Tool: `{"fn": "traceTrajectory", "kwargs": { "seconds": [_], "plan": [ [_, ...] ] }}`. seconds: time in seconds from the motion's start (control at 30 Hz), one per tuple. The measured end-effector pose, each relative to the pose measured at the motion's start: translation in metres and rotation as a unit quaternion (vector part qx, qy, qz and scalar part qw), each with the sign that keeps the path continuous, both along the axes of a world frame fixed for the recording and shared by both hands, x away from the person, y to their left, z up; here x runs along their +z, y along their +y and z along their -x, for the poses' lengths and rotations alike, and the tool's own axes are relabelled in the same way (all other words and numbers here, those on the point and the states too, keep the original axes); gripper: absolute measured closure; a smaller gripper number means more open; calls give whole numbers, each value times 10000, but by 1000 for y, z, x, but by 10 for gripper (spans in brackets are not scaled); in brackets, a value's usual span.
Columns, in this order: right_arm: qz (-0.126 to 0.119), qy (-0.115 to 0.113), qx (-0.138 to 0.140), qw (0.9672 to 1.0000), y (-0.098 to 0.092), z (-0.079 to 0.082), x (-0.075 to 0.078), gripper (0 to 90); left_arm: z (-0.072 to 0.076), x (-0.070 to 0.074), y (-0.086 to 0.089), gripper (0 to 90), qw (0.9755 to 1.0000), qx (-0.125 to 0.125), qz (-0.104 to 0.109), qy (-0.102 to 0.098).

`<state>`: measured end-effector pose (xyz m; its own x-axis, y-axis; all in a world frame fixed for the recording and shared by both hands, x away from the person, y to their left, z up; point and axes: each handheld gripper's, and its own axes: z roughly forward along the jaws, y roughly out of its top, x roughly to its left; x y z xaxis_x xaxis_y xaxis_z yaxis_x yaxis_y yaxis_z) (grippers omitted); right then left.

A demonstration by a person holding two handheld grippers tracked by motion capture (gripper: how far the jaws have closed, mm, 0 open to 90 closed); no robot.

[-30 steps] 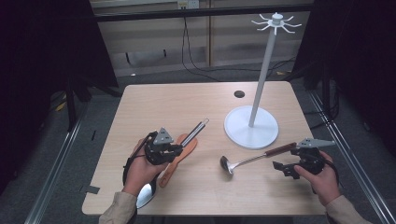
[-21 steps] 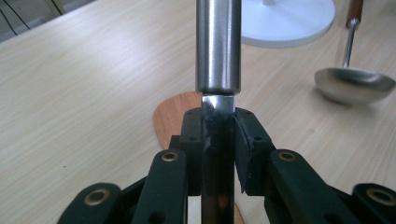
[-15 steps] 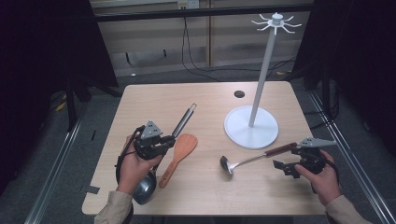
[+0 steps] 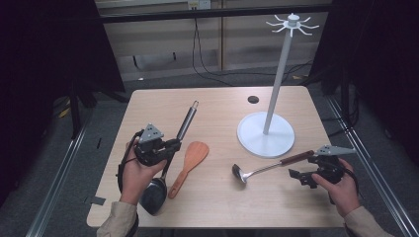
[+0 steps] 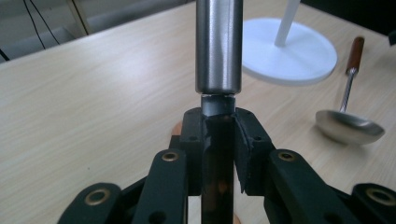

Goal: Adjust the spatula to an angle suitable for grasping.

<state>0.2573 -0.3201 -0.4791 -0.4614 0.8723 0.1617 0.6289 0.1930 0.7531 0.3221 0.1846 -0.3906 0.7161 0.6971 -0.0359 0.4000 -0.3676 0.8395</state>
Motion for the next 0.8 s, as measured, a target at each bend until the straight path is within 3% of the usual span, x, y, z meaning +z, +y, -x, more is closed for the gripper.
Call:
{"fn": "traceTrajectory", "kwargs": {
  "seconds": [0.4, 0.67, 0.8],
  "plan": [
    [-3, 17, 51, 10000, 2, 0, -1, 23, 2, 19, 4, 755, 9993, 88, 344, -140],
    [-112, -136, 136, 9998, 8, 0, 4, 21, 5, 40, -3, 755, 9985, 38, 462, -282],
    [-200, -334, 164, 9991, 14, 0, 11, 21, 5, 44, -11, 754, 9980, 53, 553, -298]
  ]
}}
